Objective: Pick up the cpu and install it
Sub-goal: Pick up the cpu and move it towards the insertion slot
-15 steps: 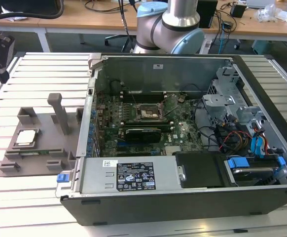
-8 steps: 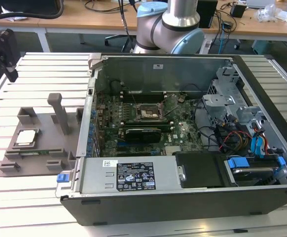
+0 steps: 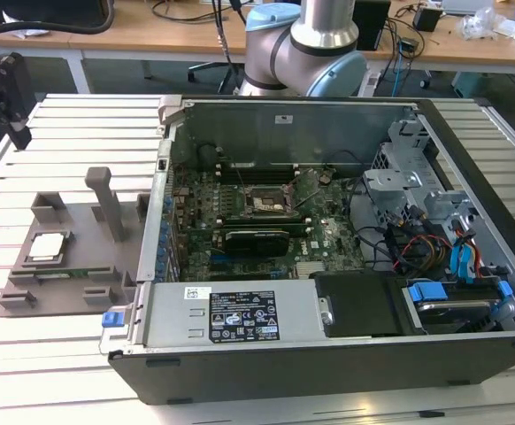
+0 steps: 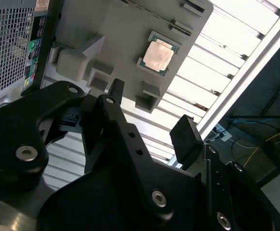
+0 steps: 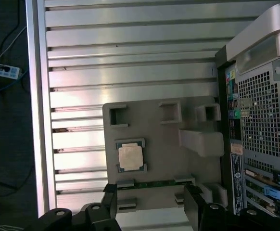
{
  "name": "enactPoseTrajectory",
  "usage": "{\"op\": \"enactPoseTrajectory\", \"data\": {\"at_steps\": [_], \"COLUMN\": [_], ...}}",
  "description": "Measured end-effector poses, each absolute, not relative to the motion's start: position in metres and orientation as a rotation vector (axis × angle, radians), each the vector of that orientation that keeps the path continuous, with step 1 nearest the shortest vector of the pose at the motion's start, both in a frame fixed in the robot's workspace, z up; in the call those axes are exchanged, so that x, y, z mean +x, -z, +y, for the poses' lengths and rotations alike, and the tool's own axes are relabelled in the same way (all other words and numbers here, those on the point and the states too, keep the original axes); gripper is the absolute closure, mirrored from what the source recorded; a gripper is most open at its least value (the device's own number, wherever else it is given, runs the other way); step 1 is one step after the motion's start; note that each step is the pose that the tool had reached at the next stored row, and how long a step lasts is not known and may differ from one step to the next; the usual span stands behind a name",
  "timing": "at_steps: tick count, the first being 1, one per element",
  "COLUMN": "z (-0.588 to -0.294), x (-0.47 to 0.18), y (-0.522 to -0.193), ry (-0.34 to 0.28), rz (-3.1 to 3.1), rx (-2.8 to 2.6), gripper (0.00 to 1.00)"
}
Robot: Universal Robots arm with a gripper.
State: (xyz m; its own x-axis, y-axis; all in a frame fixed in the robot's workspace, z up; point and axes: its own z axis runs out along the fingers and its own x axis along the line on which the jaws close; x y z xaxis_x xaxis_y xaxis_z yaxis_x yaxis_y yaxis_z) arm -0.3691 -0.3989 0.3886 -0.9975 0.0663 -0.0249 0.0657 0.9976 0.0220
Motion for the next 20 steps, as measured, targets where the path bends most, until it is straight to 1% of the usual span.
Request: {"op": "enactPoseTrajectory", "data": {"at_steps": [13,20], "z": [-0.399,-0.399], "x": [-0.37,-0.37], "y": [-0.377,-0.366], "ry": [-0.033,-0.033], "rz": [3.114,3.114], "rx": [0.103,0.103], "gripper": [0.34,0.34]}}
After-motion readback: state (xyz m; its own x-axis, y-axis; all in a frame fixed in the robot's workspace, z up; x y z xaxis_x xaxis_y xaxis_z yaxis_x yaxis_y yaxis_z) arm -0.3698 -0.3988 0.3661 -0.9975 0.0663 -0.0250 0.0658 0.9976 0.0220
